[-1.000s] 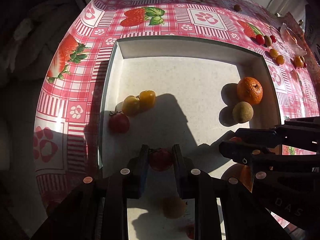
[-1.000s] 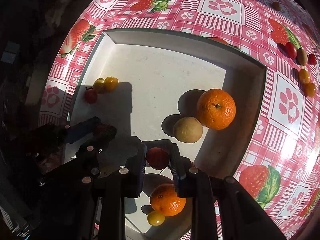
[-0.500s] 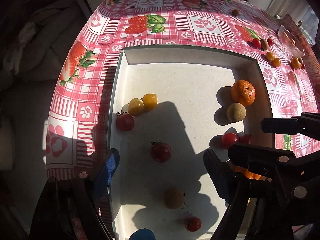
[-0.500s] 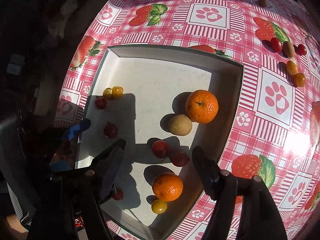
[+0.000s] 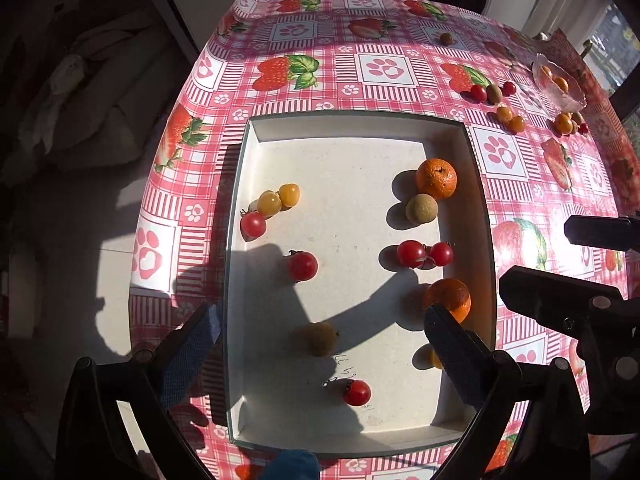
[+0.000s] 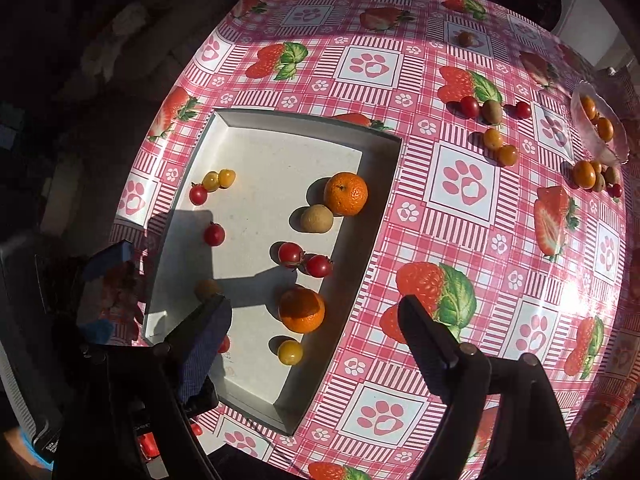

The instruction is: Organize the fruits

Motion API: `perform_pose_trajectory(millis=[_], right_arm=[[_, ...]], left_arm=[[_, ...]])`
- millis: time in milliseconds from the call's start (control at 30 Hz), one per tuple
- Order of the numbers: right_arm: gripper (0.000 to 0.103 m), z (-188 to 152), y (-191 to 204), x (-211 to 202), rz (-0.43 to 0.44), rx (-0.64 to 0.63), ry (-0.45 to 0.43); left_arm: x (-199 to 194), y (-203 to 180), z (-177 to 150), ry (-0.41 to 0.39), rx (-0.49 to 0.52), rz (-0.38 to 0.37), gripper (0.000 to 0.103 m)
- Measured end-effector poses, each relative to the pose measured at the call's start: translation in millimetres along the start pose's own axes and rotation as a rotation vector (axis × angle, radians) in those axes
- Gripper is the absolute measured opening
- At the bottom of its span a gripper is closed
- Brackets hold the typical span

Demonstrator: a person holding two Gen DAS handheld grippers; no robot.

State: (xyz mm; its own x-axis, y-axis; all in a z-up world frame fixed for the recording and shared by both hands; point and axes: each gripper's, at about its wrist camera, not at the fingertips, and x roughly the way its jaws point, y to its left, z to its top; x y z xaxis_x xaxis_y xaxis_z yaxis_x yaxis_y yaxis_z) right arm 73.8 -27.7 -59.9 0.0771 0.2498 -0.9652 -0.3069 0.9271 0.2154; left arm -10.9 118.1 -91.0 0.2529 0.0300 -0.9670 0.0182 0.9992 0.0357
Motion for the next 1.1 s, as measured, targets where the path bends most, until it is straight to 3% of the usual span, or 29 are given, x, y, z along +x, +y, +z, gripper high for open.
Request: perform_pose_trajectory(millis=[500,1100], right_arm=[[0.088,-21.0,9.1,-30.4,-0.044,-0.045,0.013],[0.088,-20.7,16.0,-35.6,-0.078,-0.103,0.018]], left_arm=[[-37.5,-14.5,-18.3,0.035,0.086,0.055,0.102],[-59.2,-19.4,-31.3,0.025,0.082,0.085,0.102]])
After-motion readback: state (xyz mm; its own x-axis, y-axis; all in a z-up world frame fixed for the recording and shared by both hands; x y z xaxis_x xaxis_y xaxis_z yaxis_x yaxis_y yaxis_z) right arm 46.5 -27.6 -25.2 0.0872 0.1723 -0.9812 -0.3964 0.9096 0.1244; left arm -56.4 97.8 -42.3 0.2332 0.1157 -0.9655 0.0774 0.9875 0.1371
